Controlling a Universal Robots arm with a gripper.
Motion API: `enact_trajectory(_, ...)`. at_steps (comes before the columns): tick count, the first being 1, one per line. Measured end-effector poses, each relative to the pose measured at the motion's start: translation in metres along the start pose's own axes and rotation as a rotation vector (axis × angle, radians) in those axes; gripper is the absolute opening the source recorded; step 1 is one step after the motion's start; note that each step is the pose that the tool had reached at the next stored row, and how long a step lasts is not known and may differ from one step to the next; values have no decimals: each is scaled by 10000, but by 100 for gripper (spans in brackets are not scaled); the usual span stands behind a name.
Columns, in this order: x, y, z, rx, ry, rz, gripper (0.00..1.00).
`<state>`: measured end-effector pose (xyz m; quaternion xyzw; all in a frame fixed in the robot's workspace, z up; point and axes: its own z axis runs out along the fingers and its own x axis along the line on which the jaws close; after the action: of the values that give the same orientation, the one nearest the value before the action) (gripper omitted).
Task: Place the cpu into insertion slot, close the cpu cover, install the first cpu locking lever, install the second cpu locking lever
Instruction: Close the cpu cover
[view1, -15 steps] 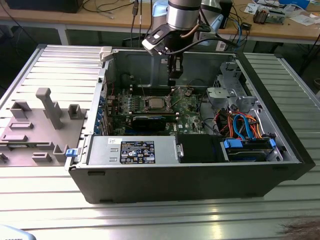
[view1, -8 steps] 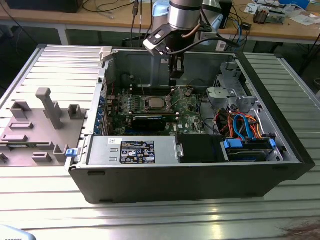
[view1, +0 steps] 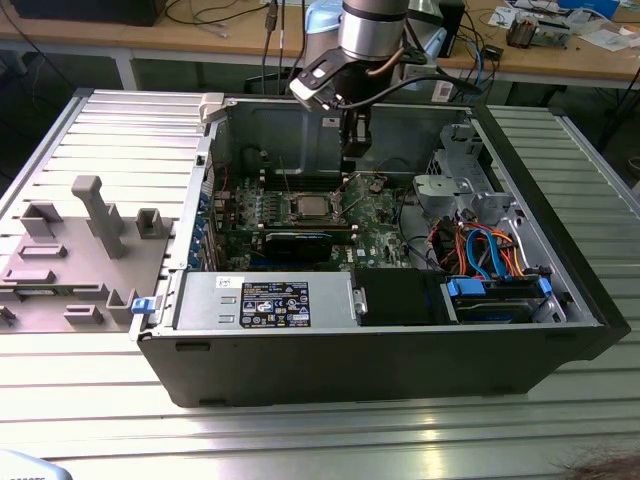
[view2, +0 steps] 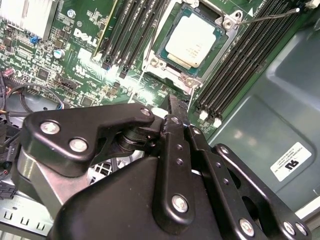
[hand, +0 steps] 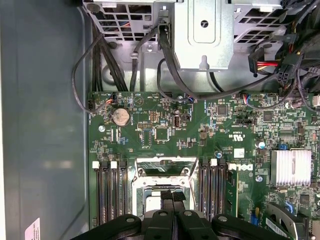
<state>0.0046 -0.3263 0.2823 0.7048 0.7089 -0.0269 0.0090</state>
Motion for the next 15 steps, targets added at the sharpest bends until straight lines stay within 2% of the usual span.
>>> enact_trajectory(15, 0, 72, 0, 0, 0, 0, 11)
